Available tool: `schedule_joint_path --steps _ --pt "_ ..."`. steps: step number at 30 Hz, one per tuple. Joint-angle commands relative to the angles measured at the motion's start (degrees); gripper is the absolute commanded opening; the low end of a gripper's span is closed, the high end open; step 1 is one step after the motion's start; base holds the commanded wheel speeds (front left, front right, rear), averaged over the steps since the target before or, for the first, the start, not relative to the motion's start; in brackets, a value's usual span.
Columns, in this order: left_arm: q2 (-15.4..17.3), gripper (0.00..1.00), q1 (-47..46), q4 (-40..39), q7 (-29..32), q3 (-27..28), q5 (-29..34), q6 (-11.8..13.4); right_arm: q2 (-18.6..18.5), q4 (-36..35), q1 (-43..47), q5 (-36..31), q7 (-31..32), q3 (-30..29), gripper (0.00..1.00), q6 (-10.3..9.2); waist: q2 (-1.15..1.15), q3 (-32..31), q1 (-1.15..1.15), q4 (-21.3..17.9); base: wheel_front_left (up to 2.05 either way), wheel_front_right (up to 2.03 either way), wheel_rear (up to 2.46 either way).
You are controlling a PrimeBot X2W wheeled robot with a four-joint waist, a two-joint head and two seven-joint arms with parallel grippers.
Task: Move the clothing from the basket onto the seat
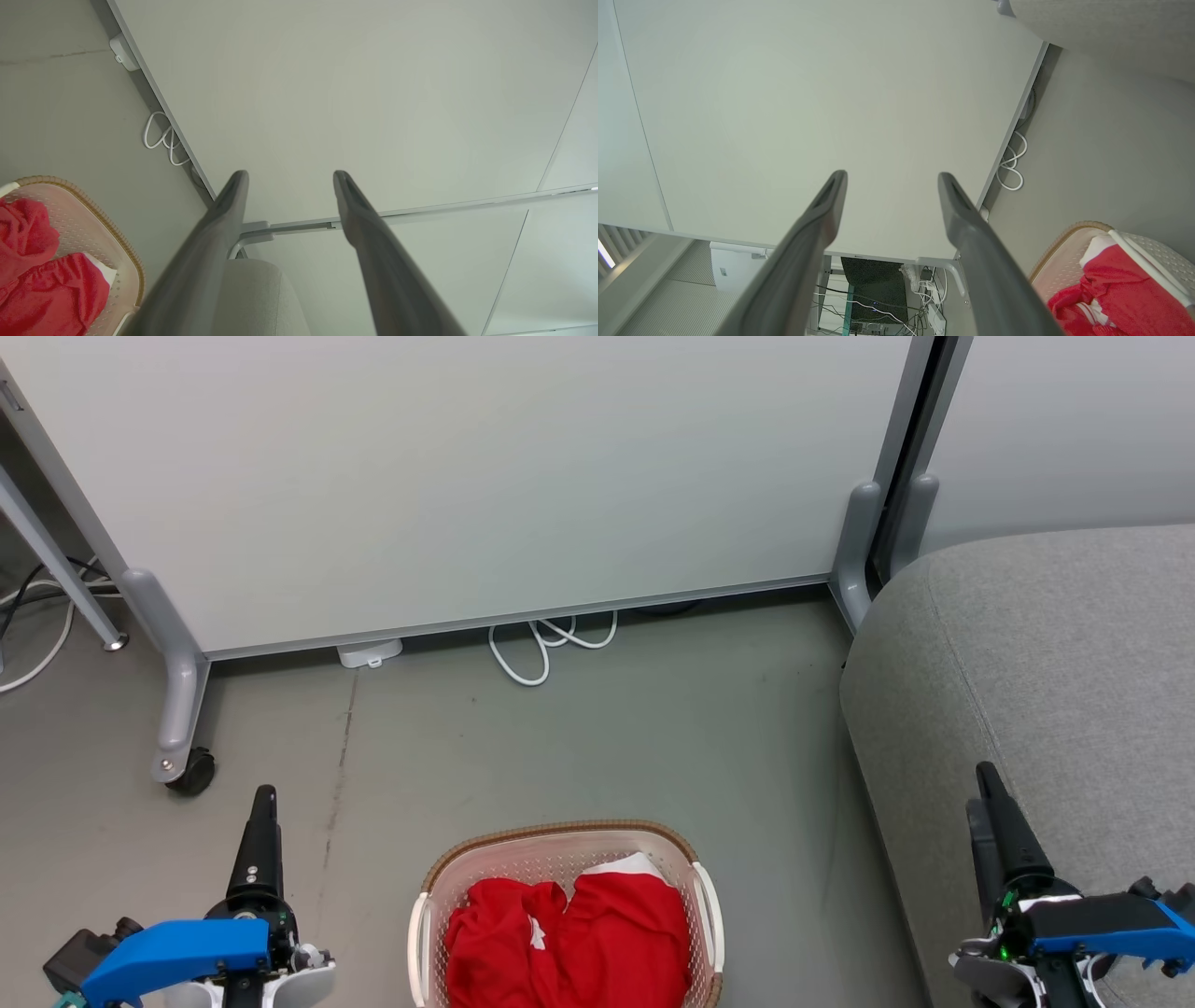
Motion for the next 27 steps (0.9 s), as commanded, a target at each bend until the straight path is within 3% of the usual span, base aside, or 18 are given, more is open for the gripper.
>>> schedule_joint_path --steps 1,7,19,27 --pt "0.44 1.00 -1.79 -1.61 -0.67 0.15 2.55 -0.04 -0.27 -1.54 -0.30 -2.73 -0.67 0.39 1.00 0.05 0.00 0.03 0.00 -0.01 0.00 0.00 0.00" --pt "0.48 1.00 -1.89 -3.56 -2.13 -0.35 10.98 0.10 -0.29 -3.10 -0.12 -10.14 -2.14 1.16 1.00 0.06 0.00 0.21 0.00 -0.02 0.00 0.00 0.00" --pt "0.55 1.00 -1.85 -6.12 -4.80 -5.13 29.42 3.17 -0.33 -5.48 0.24 -24.51 -4.81 2.37 1.00 0.07 0.00 0.39 0.00 -0.02 0.00 0.00 0.00" --pt "1.37 1.00 -2.03 -6.17 -6.41 -8.37 37.09 4.91 -0.36 -5.45 0.63 -31.91 -6.44 3.05 1.00 0.08 0.00 0.44 0.00 -0.04 0.00 0.00 0.00"
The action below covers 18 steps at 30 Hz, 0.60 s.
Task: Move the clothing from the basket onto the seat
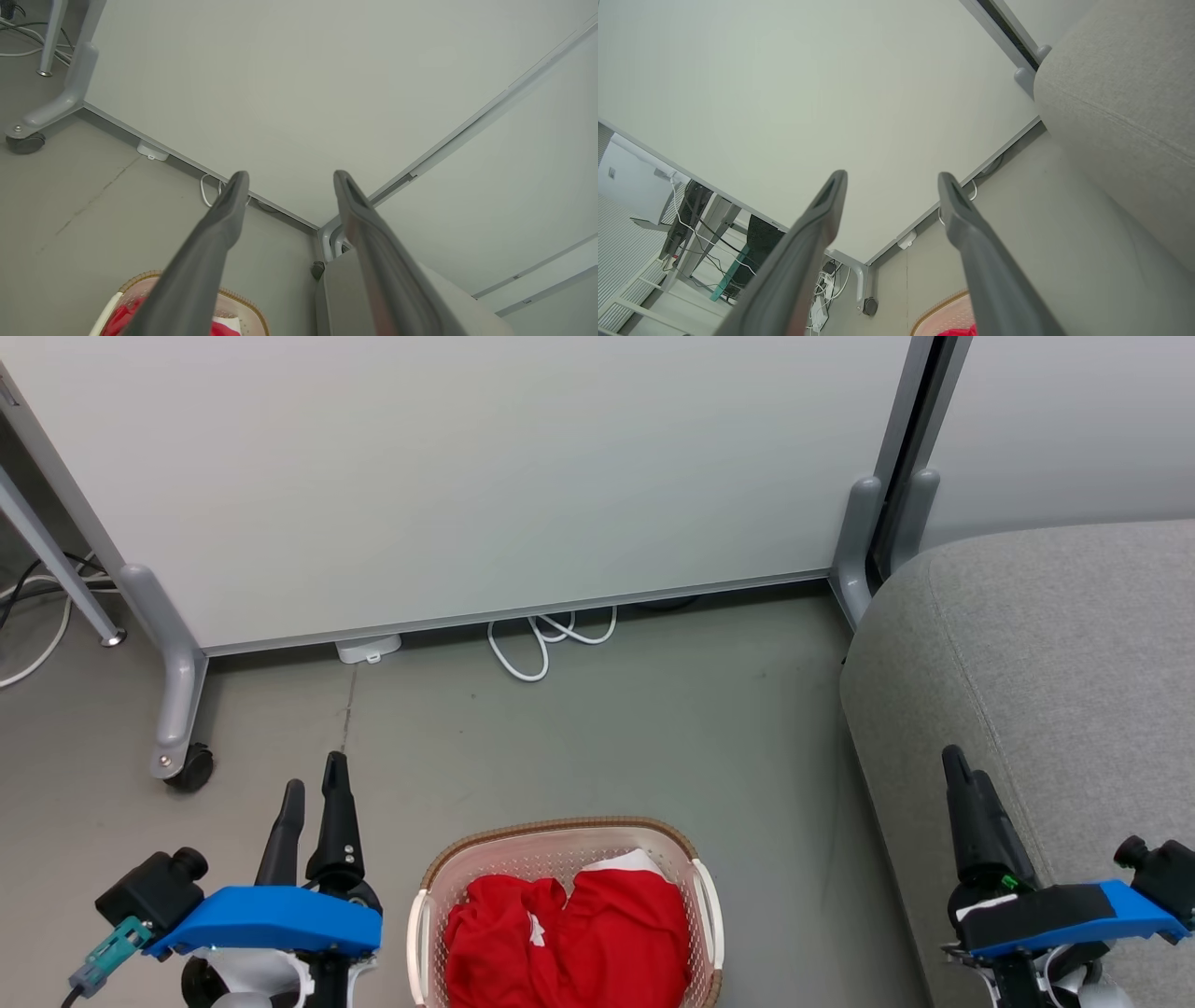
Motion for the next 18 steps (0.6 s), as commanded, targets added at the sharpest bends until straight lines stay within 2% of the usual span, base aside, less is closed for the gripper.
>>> schedule_joint_path --steps 1,18 --pt "0.64 1.00 -1.69 -0.94 -0.72 -0.79 2.34 0.47 -0.35 -0.74 0.04 -2.26 -0.79 0.24 1.00 0.07 0.00 0.01 0.00 0.02 0.00 0.00 0.00" --pt "1.24 1.00 -1.52 0.10 -3.55 -3.75 13.13 1.39 -0.39 -0.56 0.50 -13.38 -3.57 1.21 1.00 0.09 0.00 0.01 0.00 0.06 0.00 0.00 0.00"
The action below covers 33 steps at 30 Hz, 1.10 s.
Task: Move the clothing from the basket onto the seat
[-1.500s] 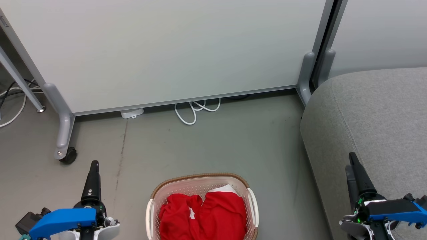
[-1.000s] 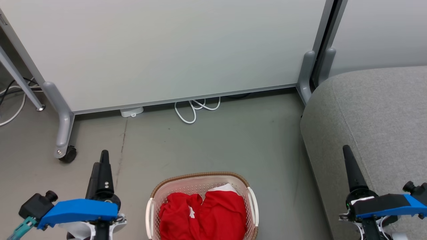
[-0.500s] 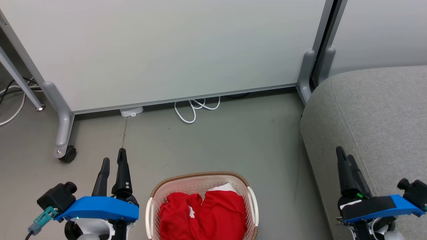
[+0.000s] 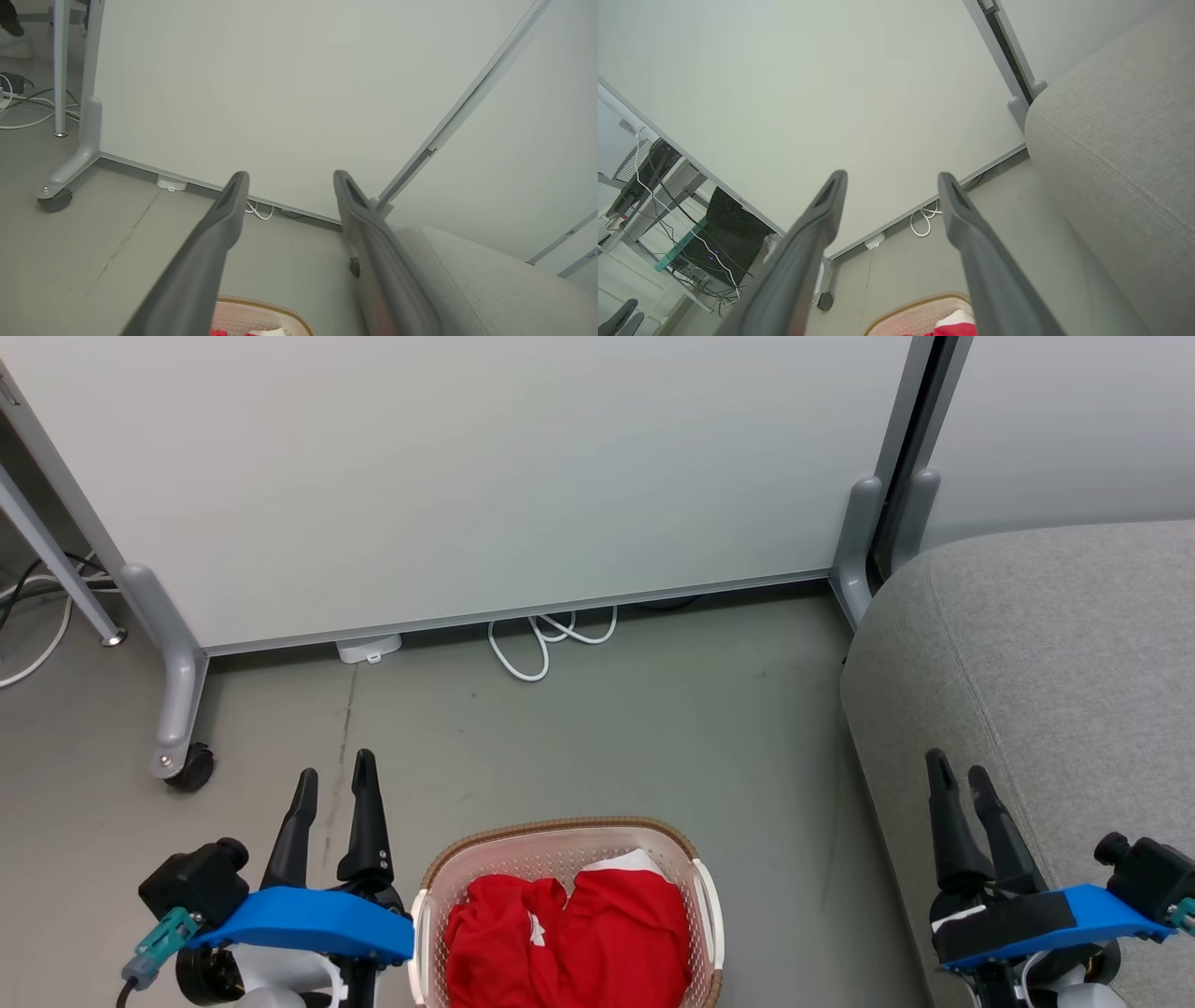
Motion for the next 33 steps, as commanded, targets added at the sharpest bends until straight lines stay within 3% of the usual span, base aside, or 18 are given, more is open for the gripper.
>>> schedule_joint_path --steps 1,19,33 --pt "0.43 1.00 -1.19 -0.44 -0.62 -0.35 1.61 0.14 -0.35 -0.60 0.29 -1.68 -0.56 0.13 1.00 0.10 0.00 0.00 0.00 -0.01 0.00 0.00 0.00" --pt "0.30 1.00 -1.12 -0.28 -3.28 -2.00 12.74 0.90 -0.39 -0.92 0.82 -11.91 -3.23 1.32 1.00 0.11 0.00 0.01 0.00 0.27 0.00 0.00 0.00" --pt "-0.17 1.00 -1.00 0.04 -5.11 -2.95 19.65 -0.20 -0.41 -1.71 1.15 -18.94 -5.08 2.02 1.00 0.13 0.00 0.09 0.00 0.59 0.00 0.00 0.00"
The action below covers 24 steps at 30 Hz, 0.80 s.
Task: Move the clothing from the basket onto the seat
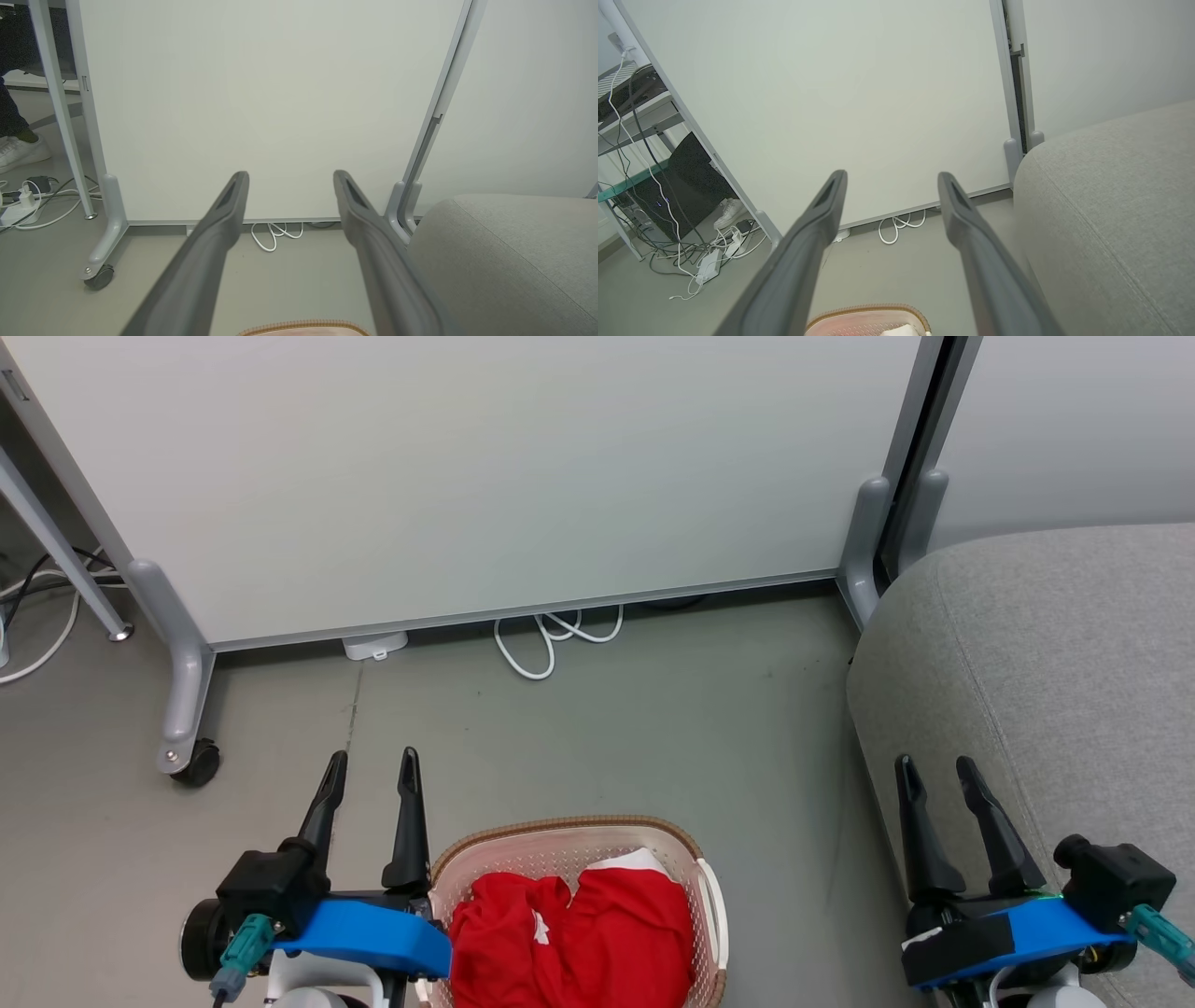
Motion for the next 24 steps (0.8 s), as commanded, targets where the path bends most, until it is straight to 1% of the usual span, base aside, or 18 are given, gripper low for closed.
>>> schedule_joint_path --steps 1,24 --pt "0.03 1.00 -0.96 -0.18 -0.51 -0.14 1.45 -0.24 -0.34 -0.73 0.39 -1.44 -0.49 0.11 1.00 0.12 0.00 0.02 0.00 0.03 0.00 0.00 0.00" --pt "-0.60 1.00 -0.40 0.78 -3.06 -0.30 11.36 -1.45 -0.37 -0.72 0.97 -11.20 -3.09 1.45 1.00 0.13 0.00 0.22 0.00 0.12 0.00 0.00 0.00"
